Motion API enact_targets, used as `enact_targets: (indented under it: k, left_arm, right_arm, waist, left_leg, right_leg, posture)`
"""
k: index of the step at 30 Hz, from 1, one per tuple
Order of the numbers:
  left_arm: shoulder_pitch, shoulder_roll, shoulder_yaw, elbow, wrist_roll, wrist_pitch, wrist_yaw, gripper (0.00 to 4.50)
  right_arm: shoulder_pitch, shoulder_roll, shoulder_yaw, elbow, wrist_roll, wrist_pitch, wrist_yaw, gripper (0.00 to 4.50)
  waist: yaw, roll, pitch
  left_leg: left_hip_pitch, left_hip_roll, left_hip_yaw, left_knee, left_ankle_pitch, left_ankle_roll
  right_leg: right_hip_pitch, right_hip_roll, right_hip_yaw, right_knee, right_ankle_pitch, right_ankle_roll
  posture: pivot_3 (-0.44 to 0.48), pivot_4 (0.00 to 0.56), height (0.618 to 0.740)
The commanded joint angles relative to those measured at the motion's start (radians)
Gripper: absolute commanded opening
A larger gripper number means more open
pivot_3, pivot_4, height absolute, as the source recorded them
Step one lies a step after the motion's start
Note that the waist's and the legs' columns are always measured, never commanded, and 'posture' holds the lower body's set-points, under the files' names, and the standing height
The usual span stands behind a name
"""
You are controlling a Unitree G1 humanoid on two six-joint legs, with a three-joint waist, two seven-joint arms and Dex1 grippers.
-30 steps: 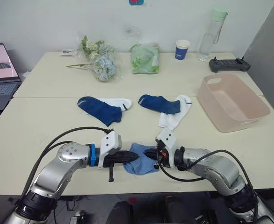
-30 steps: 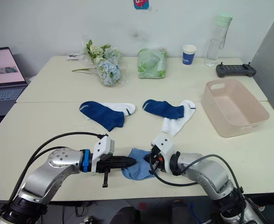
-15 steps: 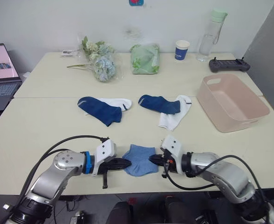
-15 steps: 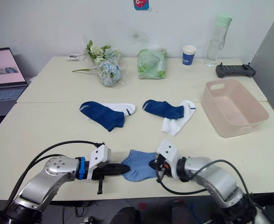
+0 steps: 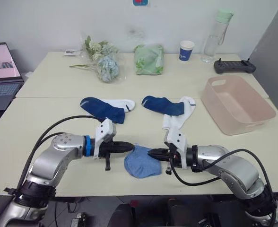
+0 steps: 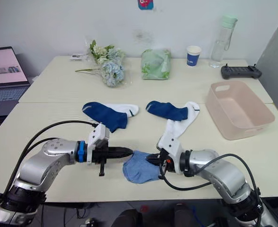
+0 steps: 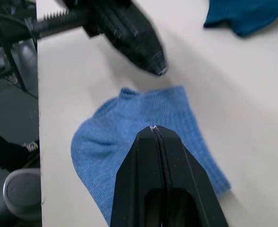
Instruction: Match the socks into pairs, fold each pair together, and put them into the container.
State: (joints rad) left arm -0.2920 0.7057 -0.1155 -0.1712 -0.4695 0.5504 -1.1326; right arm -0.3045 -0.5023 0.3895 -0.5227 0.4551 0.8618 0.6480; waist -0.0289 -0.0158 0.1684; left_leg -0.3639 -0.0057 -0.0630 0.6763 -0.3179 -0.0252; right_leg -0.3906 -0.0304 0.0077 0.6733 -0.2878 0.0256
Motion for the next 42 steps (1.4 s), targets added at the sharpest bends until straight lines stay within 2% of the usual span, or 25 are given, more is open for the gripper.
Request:
enact_targets:
  k: [1, 6, 13, 18, 21, 31, 37, 42]
  left_arm:
    - [-0.004, -0.012, -0.029, 0.000, 0.009, 0.019, 0.006, 0.00]
    - [0.023, -0.030, -0.081, 0.021, 0.070, -0.018, 0.028, 0.00]
    - [0.032, -0.007, -0.060, 0.111, 0.136, -0.093, 0.039, 0.00]
    - [0.074, 0.024, -0.013, 0.048, 0.066, -0.118, -0.038, 0.00]
    - [0.092, 0.047, 0.001, -0.016, 0.035, -0.103, -0.070, 0.00]
    - [0.044, 0.036, 0.049, 0.003, 0.024, -0.100, -0.031, 0.00]
    - [0.082, 0.076, -0.020, -0.048, 0.029, -0.096, -0.117, 0.00]
    - [0.086, 0.051, -0.055, -0.055, 0.041, -0.098, -0.101, 0.00]
  right_arm:
    - [-0.005, 0.011, 0.032, -0.007, -0.016, -0.003, 0.001, 0.02]
    - [0.026, -0.035, 0.098, -0.009, -0.068, -0.020, 0.025, 0.02]
    - [0.123, -0.128, 0.056, -0.065, -0.068, -0.006, 0.038, 0.02]
    - [0.165, -0.144, -0.011, -0.131, -0.015, -0.027, 0.072, 0.02]
    - [0.184, -0.136, -0.056, -0.157, 0.000, -0.024, 0.046, 0.02]
    - [0.236, -0.134, -0.153, -0.210, 0.044, -0.006, 0.013, 0.02]
    - [0.234, -0.139, -0.148, -0.213, 0.026, -0.010, -0.013, 0.02]
    - [0.225, -0.129, -0.149, -0.219, 0.032, 0.009, -0.042, 0.02]
  waist:
    - [-0.001, 0.000, 0.000]
    - [0.000, 0.000, 0.000]
    - [0.002, 0.000, 0.000]
    - [0.000, 0.000, 0.000]
    - [0.001, 0.000, 0.000]
    - [0.003, 0.000, 0.000]
    - [0.000, 0.000, 0.000]
    - [0.002, 0.000, 0.001]
  left_leg:
    - [-0.001, 0.000, 0.000, 0.000, 0.000, 0.000]
    - [-0.001, 0.000, 0.000, 0.000, 0.000, 0.000]
    - [0.001, 0.000, -0.001, 0.000, 0.000, 0.000]
    - [0.001, 0.000, -0.001, 0.000, 0.000, 0.000]
    - [0.000, 0.000, -0.001, 0.000, 0.000, 0.000]
    - [0.000, 0.000, -0.001, 0.000, 0.000, 0.000]
    - [0.000, 0.000, -0.001, 0.000, 0.000, 0.000]
    - [0.000, 0.000, -0.001, 0.000, 0.000, 0.000]
  right_leg:
    - [-0.001, 0.000, 0.001, 0.000, 0.000, 0.000]
    - [-0.002, -0.001, 0.001, 0.000, 0.000, 0.000]
    - [0.001, -0.001, 0.000, 0.001, 0.000, 0.000]
    - [0.001, -0.001, 0.000, 0.001, 0.000, 0.000]
    - [0.000, -0.001, -0.001, 0.000, 0.000, 0.000]
    - [0.001, -0.001, -0.001, 0.001, 0.000, 0.000]
    - [0.001, -0.001, -0.001, 0.000, 0.000, 0.000]
    - [0.001, -0.001, -0.001, 0.000, 0.000, 0.000]
  posture:
    - [0.000, 0.150, 0.740]
    - [0.000, 0.150, 0.740]
    - [0.000, 0.150, 0.740]
    - [0.000, 0.150, 0.740]
    - [0.000, 0.150, 0.740]
    - [0.000, 0.150, 0.740]
    - [0.000, 0.150, 0.740]
    - [0.000, 0.150, 0.740]
